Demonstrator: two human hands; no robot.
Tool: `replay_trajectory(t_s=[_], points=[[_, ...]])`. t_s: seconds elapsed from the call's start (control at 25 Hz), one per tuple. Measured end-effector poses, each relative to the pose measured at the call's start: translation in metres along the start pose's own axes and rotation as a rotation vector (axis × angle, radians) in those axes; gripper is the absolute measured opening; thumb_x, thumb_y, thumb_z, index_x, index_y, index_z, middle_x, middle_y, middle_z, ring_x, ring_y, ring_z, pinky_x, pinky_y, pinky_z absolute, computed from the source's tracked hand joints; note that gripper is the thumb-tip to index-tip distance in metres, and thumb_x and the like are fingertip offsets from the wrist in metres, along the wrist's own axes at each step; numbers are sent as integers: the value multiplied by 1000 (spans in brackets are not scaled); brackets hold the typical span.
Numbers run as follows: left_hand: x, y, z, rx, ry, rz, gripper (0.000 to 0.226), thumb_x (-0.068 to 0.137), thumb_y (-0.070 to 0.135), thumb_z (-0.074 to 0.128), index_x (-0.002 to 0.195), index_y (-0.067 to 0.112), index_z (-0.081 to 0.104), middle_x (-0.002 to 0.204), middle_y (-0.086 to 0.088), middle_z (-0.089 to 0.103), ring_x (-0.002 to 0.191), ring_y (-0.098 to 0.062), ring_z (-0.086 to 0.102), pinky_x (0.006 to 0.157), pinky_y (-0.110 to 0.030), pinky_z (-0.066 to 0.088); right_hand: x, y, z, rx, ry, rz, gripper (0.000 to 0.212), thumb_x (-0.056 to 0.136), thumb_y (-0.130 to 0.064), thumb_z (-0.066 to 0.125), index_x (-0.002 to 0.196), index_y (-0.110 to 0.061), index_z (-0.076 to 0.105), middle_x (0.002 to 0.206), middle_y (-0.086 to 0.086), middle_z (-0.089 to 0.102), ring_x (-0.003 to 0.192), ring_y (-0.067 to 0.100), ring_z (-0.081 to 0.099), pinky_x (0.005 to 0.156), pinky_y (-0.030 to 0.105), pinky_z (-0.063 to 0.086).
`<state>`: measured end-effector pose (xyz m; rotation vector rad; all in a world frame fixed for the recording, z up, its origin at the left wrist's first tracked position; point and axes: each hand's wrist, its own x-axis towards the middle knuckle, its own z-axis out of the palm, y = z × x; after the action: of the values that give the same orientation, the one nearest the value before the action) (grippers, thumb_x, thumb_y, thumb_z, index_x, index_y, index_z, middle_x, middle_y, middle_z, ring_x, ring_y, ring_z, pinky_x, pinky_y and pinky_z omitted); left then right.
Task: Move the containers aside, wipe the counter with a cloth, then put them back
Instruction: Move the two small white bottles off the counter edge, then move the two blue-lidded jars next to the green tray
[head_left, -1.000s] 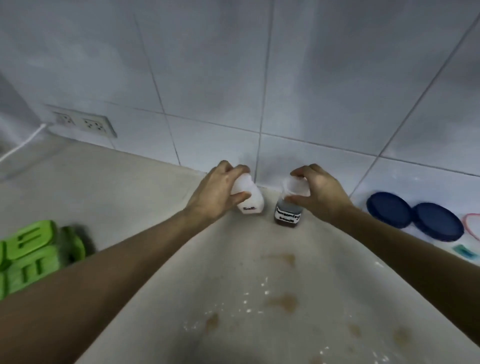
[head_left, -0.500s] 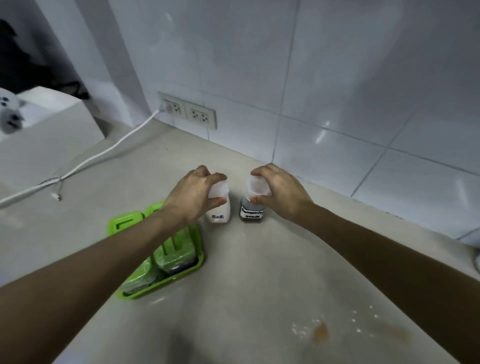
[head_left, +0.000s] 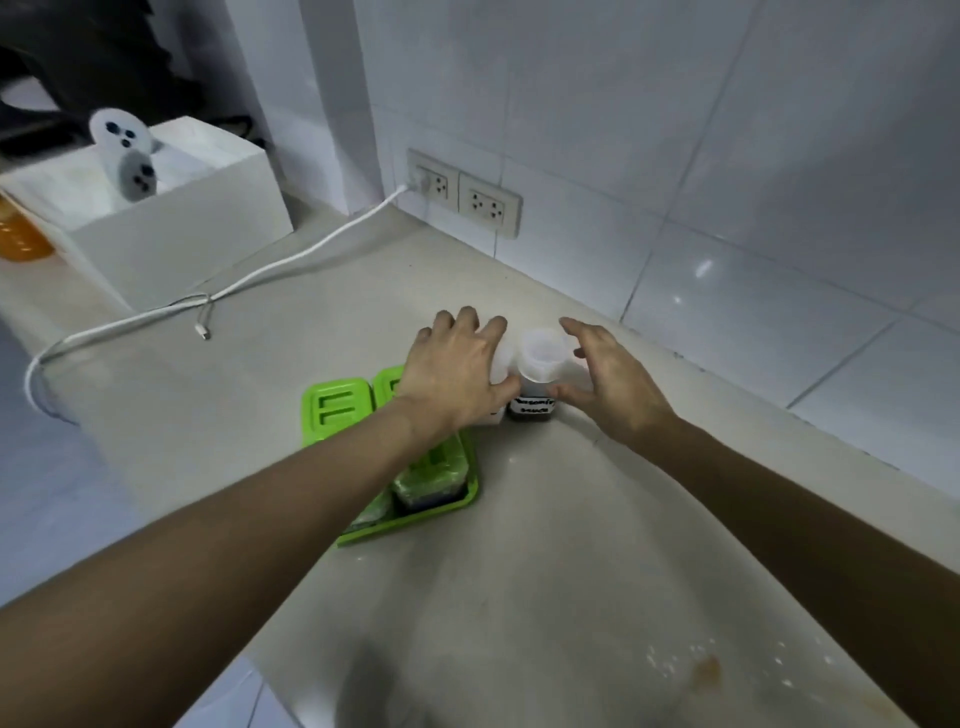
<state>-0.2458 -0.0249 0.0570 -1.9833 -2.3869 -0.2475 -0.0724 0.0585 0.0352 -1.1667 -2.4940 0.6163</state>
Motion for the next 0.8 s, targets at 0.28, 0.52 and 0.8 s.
replay_trajectory(t_s=[0.28, 0.52, 0.8], points=[[-38, 107, 21, 76, 109, 296, 50, 76, 32, 65, 119, 10, 52, 130, -17, 51, 128, -36, 43, 108, -56, 32, -153, 70, -43, -47, 6, 237, 69, 88, -43, 59, 144, -16, 30, 146, 3, 38, 129, 18, 42, 108, 30, 35], [-51, 293, 53, -141, -56, 508, 53, 77, 27, 71, 123, 9, 53, 128, -15, 53, 119, -34, 49, 95, -47, 46, -290, 189, -148, -260, 181, 477, 64, 87, -38, 60, 139, -10, 37, 136, 9, 47, 121, 28, 45, 102, 39, 39], [-24, 506, 67, -468, -318, 601, 71, 84, 40, 63, 142, 18, 28, 143, -9, 30, 129, -28, 35, 104, -36, 34, -383, 327, -263, -486, 203, 831, 68, 77, -45, 66, 127, -6, 41, 128, 18, 47, 117, 37, 45, 96, 45, 38]])
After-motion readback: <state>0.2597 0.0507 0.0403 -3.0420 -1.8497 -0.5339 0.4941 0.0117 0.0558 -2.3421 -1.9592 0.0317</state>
